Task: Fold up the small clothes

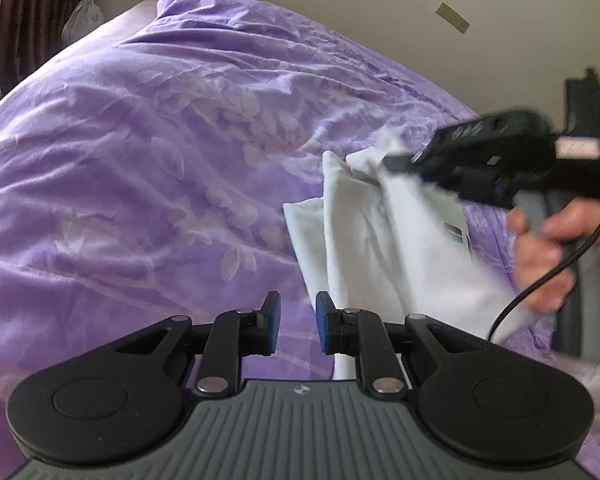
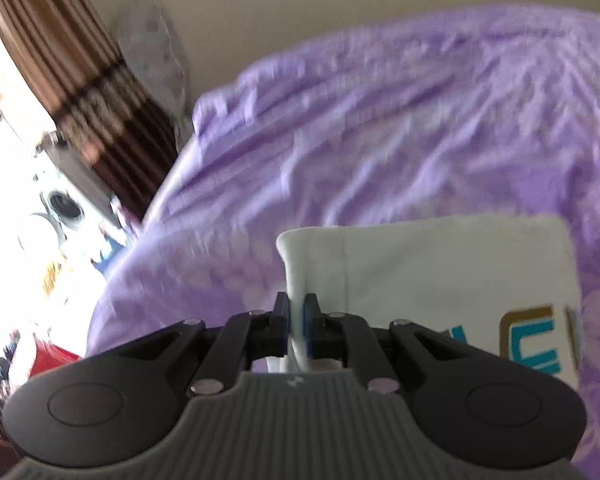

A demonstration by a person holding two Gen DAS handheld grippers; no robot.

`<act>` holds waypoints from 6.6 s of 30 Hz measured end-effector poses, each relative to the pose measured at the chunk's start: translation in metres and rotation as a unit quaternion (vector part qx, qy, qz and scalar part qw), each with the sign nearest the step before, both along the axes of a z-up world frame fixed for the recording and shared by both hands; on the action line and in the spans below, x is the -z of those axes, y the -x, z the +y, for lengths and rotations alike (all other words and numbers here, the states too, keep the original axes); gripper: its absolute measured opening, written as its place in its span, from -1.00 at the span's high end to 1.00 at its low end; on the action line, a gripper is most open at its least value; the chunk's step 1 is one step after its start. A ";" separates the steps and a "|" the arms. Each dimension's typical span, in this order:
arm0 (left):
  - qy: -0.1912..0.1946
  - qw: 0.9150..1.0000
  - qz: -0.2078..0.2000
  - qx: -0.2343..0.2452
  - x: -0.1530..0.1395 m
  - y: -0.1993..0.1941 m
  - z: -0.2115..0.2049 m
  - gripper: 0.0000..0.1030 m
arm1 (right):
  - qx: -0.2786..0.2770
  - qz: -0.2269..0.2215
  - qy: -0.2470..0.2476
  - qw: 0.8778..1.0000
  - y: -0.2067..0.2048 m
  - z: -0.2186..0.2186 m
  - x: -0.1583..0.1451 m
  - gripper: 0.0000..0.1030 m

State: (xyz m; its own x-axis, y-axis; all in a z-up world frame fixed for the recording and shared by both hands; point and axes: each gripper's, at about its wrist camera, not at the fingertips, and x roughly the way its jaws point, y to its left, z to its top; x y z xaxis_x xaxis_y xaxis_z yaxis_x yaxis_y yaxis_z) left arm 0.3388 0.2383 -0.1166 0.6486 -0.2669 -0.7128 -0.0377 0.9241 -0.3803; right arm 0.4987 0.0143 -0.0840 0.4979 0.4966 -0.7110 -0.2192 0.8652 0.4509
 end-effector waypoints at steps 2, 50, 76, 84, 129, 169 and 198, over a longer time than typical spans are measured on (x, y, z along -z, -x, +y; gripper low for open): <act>0.002 1.000 0.003 -0.002 0.003 0.001 0.002 0.61 | -0.019 0.033 -0.011 0.999 -0.003 0.007 0.022 0.95; 0.177 0.984 0.017 0.009 -0.033 0.020 -0.040 0.77 | -0.117 -0.063 0.224 0.965 0.192 -0.139 0.081 0.30; -0.095 0.983 0.141 0.072 0.020 0.028 -0.055 0.51 | -0.104 0.013 0.210 0.972 0.192 -0.184 0.085 1.00; -0.063 0.996 0.028 0.059 -0.037 0.006 -0.043 0.30 | -0.060 -0.027 0.188 0.980 0.165 -0.205 0.057 0.77; -0.071 0.996 -0.005 -0.050 0.055 -0.110 -0.025 0.89 | -0.008 -0.110 0.075 0.991 -0.024 -0.174 0.096 0.65; 0.178 0.983 -0.020 -0.041 0.078 -0.130 -0.002 0.65 | 0.069 0.054 -0.307 0.948 -0.050 -0.236 0.183 0.75; -0.072 0.981 -0.176 0.023 -0.141 0.051 -0.121 0.73 | 0.008 -0.191 -0.215 0.958 0.144 -0.259 -0.080 0.92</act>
